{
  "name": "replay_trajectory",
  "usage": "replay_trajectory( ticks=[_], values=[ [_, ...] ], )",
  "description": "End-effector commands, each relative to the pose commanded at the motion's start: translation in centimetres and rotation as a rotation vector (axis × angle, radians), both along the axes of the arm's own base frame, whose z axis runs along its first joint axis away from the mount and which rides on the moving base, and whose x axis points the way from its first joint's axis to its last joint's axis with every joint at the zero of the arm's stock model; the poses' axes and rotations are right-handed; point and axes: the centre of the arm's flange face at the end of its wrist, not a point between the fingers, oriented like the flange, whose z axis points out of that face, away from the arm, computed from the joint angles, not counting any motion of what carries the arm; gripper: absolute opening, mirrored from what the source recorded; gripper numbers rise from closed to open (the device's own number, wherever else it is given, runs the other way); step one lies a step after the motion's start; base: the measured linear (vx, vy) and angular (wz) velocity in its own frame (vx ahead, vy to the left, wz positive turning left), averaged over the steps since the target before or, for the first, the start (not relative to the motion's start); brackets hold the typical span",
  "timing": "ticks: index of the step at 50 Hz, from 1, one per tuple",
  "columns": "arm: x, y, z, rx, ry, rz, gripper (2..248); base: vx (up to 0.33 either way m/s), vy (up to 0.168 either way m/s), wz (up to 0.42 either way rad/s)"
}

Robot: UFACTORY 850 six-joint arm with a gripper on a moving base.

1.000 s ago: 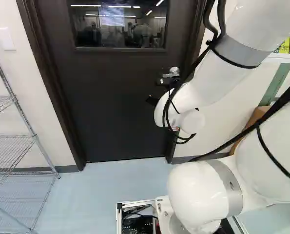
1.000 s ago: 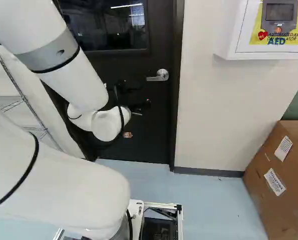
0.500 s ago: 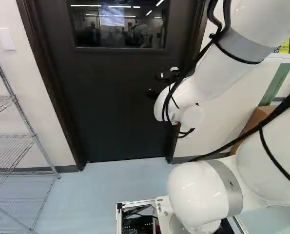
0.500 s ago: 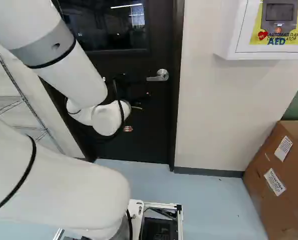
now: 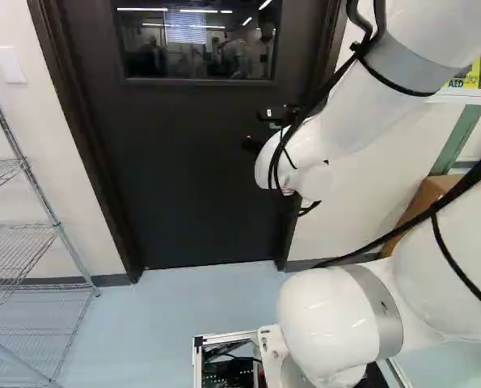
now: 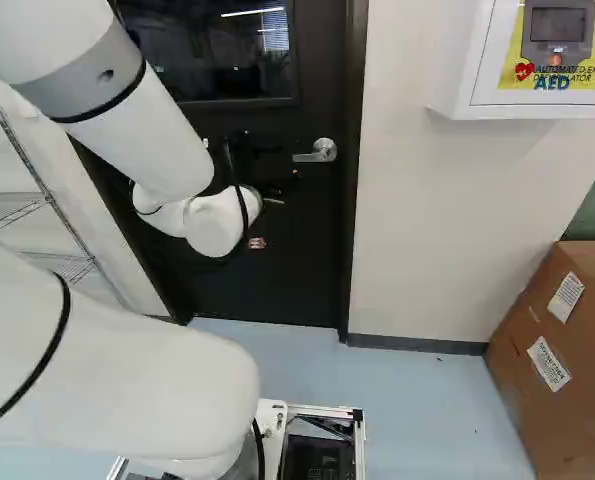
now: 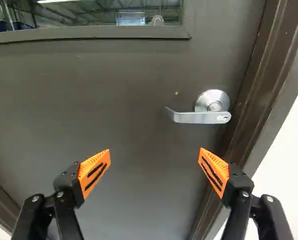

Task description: Open the door and move inside

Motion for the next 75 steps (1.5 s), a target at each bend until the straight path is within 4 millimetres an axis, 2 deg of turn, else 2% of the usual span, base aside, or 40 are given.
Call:
replay_trajectory(
  ticks=[14,46,62,75],
  values=[
    [2.5,0.1,1.7,0.000,-0.025,0.003,247,0.000,0.000,0.000],
    [6.6,0.3,5.1,0.000,-0.080,0.006,247,0.000,0.000,0.000],
    [8.6,0.3,6.2,0.000,-0.032,0.008,247,0.000,0.000,0.000],
    [9.0,0.3,6.2,0.000,0.002,0.008,247,0.000,0.000,0.000]
  ],
)
